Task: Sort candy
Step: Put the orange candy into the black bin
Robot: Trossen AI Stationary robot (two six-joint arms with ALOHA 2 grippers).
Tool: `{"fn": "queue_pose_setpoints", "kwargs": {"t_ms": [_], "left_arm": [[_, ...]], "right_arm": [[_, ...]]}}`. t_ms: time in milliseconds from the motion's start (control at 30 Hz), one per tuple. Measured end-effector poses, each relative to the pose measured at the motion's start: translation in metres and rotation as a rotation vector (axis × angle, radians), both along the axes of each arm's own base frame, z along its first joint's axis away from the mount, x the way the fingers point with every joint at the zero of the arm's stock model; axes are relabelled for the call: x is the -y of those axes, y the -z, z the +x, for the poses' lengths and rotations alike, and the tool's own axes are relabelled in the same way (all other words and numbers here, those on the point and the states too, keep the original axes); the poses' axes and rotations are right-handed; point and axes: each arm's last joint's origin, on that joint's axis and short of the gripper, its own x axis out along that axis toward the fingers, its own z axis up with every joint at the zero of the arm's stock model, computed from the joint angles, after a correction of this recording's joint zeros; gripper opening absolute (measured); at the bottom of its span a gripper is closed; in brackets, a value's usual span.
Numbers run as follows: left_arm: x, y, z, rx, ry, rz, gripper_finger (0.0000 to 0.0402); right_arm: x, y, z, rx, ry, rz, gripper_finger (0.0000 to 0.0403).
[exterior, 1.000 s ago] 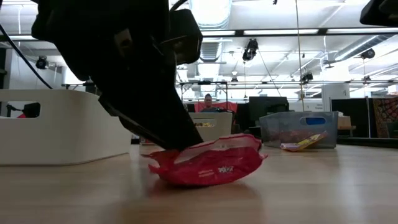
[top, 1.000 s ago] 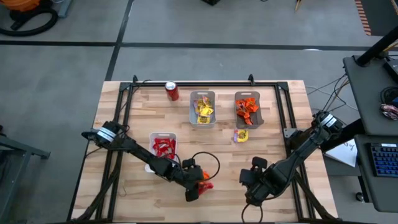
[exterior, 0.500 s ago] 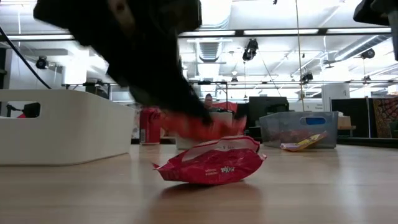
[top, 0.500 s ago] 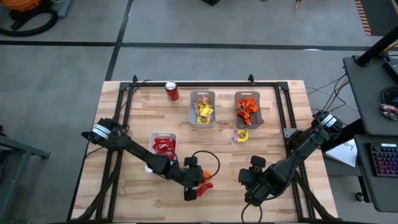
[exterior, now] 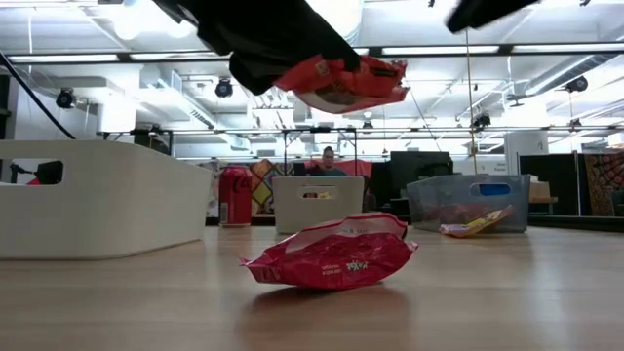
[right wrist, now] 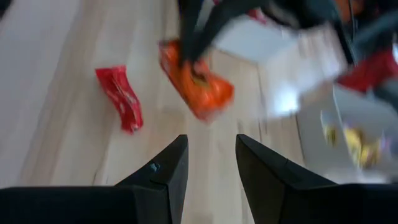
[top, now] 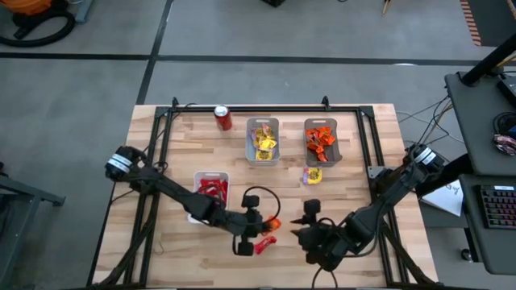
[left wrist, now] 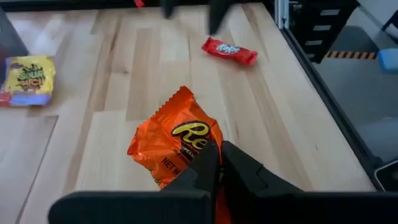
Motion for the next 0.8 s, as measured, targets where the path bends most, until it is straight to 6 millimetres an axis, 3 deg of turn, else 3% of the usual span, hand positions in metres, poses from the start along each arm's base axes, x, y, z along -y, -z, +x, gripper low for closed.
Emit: {"fn": "queue_pose_setpoints", "kwargs": {"t_ms": [200,500,800], "left_arm": [[-0.006,-0.004,0.005,0.037,-0.031,-0.038,0.0],[-0.009,-0.009,0.009,0.09,-0.042,-0.067,0.0],[-0.009,-0.009,0.01,0.092,-0.045,-0.071,0.0]], "right_arm": [[0.002,0.01,0.013,0.014,-0.108,-0.106,0.0128],[0.011,0.029,0.028,-0.025,-0.067,-0.219,0.0128],[0.014,0.03,0.031,-0.017,-0.062,-0.246,0.0118]]}}
